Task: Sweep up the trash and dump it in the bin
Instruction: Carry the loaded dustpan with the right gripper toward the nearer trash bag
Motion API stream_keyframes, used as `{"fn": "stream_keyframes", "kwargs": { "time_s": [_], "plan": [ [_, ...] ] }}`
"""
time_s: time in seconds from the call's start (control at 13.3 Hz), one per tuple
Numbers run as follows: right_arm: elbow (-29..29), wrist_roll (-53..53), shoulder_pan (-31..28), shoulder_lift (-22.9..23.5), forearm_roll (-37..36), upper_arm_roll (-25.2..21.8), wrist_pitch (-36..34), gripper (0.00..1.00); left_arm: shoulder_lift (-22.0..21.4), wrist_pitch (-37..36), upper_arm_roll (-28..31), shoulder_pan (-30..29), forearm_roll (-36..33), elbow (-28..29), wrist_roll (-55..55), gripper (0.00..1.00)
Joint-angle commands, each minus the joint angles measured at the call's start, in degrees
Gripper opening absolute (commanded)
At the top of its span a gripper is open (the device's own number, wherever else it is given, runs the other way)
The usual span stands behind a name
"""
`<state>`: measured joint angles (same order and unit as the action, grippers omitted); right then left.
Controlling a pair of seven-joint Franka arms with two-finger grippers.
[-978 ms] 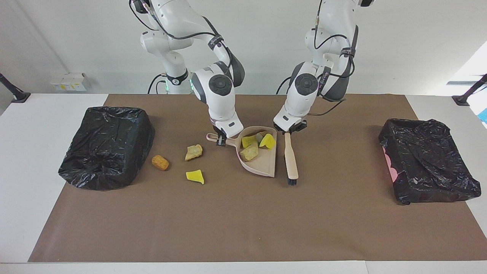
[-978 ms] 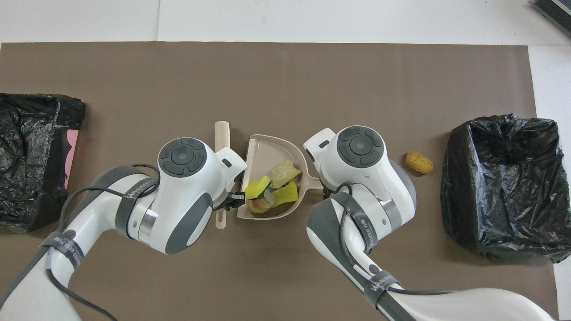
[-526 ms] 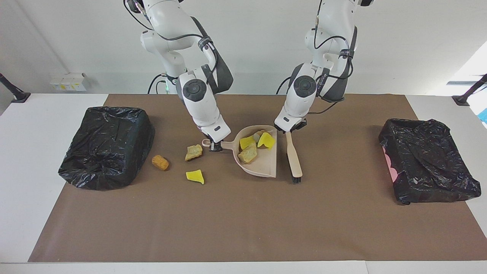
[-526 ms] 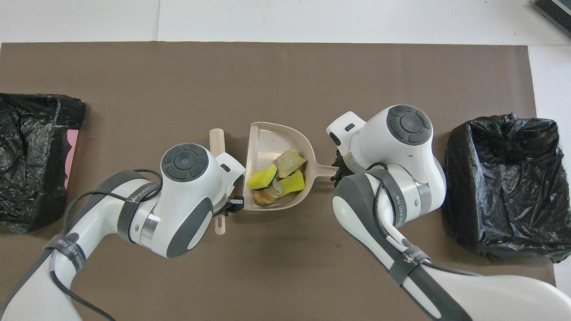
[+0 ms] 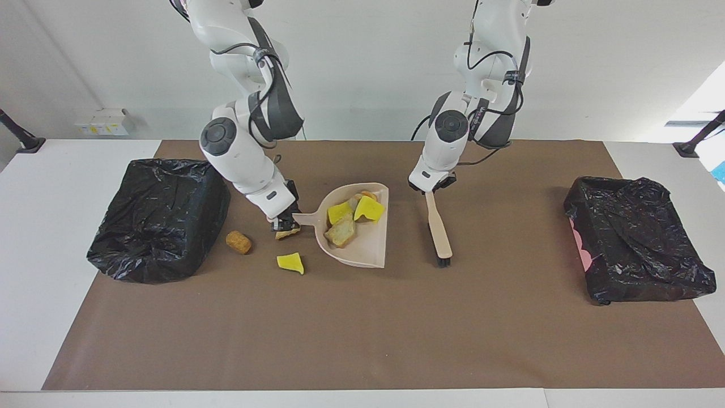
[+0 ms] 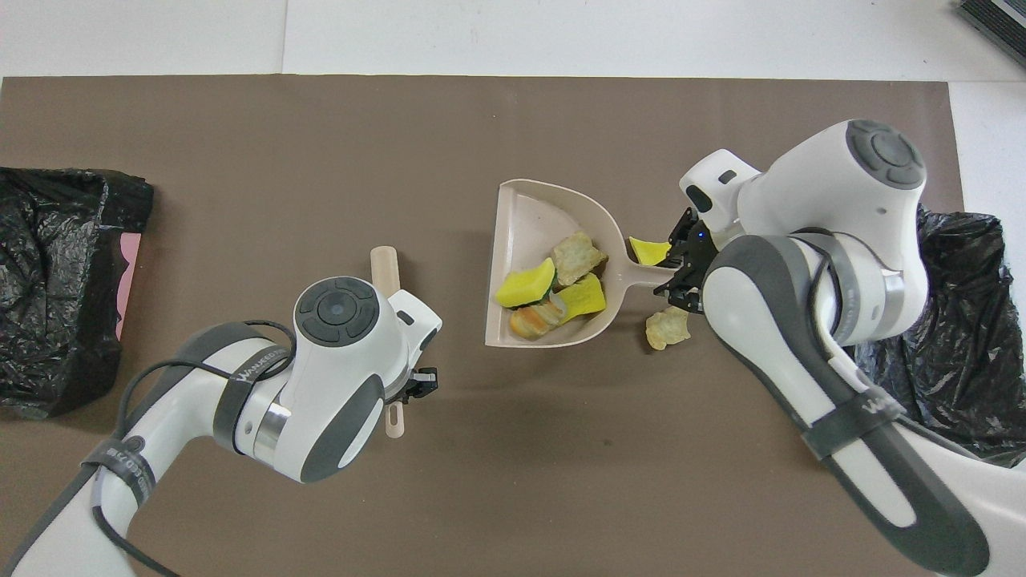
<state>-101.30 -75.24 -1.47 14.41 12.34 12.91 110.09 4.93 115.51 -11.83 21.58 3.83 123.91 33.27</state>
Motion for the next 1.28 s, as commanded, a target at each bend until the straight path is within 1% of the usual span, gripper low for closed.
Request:
{"fn": "stream_keyframes", "kwargs": {
  "time_s": [0.0, 0.15, 0.23, 0.3, 0.45, 0.6, 0.68, 0.75, 0.83, 0.9, 0.98, 1.13, 1.2],
  "plan": [
    [1.7, -3.9, -5.4, -1.0, -0.4, 0.4, -4.7, 0.0, -5.7, 0.1, 0.4, 5.2, 0.8, 5.7, 4.2, 0.0],
    [3.9, -5.7, -10.3, -0.3, -0.5, 0.5, -6.5, 0.0, -7.1, -0.1, -0.6, 7.8, 3.8, 6.9, 5.3, 0.0],
    [4.4, -5.8, -12.3, -0.4, -0.6, 0.4, -6.6, 0.0, -7.5, -0.2, -2.4, 7.8, 5.1, 7.0, 6.3, 0.0],
    [5.1, -6.2, -14.4, -0.3, -0.6, 0.3, -6.9, 0.0, -8.7, 0.1, -4.0, 7.9, 5.9, 8.5, 6.8, 0.0],
    [5.2, -8.7, -20.0, -0.4, -2.0, 0.2, -7.9, 0.0, -13.2, 1.5, -8.1, 7.9, 8.3, 13.7, 7.1, 0.0],
    [5.2, -13.3, -25.8, -0.7, -4.7, 0.2, -8.0, 0.0, -18.7, 3.3, -10.7, 7.9, 10.5, 18.7, 7.6, 0.0],
    [5.2, -15.3, -28.4, -0.8, -6.1, 0.2, -8.0, 0.0, -20.7, 4.0, -11.6, 7.9, 11.4, 21.3, 7.7, 0.0],
    [5.2, -17.0, -30.7, -1.0, -7.1, 0.2, -8.0, 0.0, -21.9, 6.5, -11.8, 8.3, 14.0, 23.1, 7.6, 0.0],
    [5.2, -19.2, -32.8, -1.0, -8.2, 0.1, -8.0, 0.0, -22.7, 8.7, -12.4, 8.9, 15.1, 24.3, 7.7, 0.0],
    [5.2, -21.8, -34.4, -1.2, -9.3, -0.4, -7.9, 0.0, -22.7, 8.5, -12.5, 9.0, 15.2, 24.5, 7.7, 0.0],
    [5.2, -23.9, -35.3, -1.8, -10.5, -1.9, -8.0, 0.0, -22.3, 8.9, -12.7, 9.0, 15.5, 24.6, 7.7, 0.0],
    [5.2, -31.3, -35.4, -2.7, -12.6, -5.5, -8.0, 0.0, -21.9, 9.2, -12.7, 8.9, 17.8, 24.6, 7.2, 0.0],
    [5.2, -34.2, -35.4, -3.3, -14.3, -6.5, -7.8, 0.0, -21.9, 9.1, -12.7, 8.9, 18.1, 24.6, 6.7, 0.0]
  ]
}}
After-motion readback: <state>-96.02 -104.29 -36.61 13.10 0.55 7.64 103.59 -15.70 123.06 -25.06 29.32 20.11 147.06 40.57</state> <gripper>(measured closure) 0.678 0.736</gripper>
